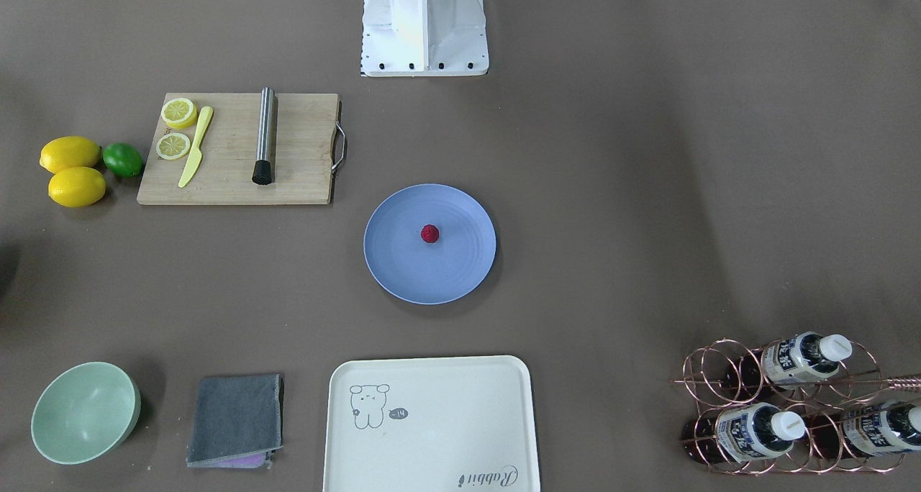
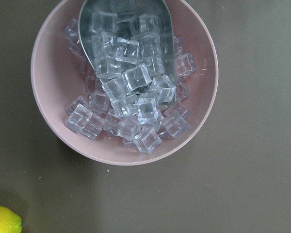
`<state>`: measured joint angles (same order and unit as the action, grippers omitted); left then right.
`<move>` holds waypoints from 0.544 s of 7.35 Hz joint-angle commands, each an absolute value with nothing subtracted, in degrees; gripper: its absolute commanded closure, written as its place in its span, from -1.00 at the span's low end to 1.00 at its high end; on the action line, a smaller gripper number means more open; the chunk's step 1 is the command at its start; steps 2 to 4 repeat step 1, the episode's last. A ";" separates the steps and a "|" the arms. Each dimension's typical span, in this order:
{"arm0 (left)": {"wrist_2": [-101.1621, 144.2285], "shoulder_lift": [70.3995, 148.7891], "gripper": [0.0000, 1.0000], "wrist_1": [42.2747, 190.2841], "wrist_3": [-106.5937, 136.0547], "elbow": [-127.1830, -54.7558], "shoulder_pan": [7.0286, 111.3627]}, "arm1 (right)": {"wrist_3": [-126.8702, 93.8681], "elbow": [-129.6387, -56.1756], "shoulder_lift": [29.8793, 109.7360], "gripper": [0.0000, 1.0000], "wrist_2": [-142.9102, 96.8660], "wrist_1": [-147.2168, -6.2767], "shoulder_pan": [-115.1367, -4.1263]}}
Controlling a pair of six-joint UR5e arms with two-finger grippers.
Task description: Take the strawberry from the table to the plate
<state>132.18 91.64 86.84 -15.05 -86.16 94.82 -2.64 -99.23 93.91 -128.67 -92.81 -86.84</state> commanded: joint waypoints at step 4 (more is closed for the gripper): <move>132.19 91.58 -0.96 86.84 -15.29 -86.31 94.83 | -2.64 -99.23 93.95 -1.00 -128.67 -92.81 -86.84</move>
